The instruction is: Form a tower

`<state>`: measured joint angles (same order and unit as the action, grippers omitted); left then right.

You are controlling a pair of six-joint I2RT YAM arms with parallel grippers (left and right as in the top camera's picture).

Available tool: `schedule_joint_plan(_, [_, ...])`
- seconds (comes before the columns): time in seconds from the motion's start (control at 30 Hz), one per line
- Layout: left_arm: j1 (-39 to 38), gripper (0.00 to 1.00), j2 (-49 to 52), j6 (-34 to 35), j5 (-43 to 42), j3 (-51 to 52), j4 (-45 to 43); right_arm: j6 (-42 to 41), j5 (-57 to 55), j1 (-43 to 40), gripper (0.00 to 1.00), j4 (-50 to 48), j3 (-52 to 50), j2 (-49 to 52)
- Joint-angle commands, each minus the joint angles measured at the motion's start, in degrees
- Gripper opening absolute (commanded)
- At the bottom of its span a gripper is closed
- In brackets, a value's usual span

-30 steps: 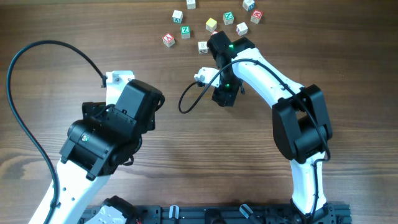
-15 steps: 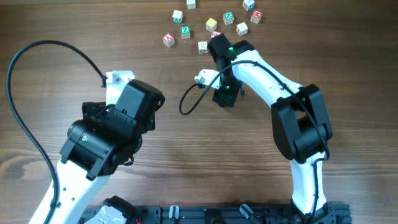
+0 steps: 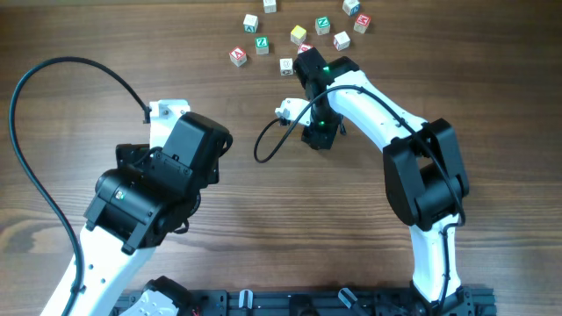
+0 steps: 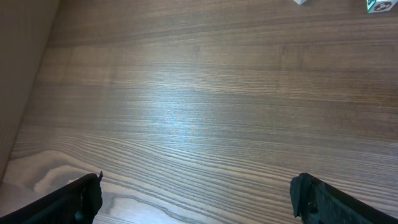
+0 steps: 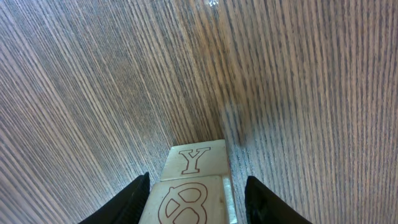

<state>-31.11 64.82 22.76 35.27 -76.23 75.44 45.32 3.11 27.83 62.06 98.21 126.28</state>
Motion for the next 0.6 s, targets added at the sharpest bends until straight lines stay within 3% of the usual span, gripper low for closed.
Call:
schedule_joint_plan(0.0, [0.11,1.00,-0.52,-0.48,0.15,0.04,-0.15,1.27,-0.59,0.07,0.48,0.13,-0.44,0.92])
schedule_joint_plan(0.57, [0.11,1.00,-0.52,-0.46,0.15,0.04,-0.15,1.97,-0.72,0.07,0.40,-0.07,-0.44,0.92])
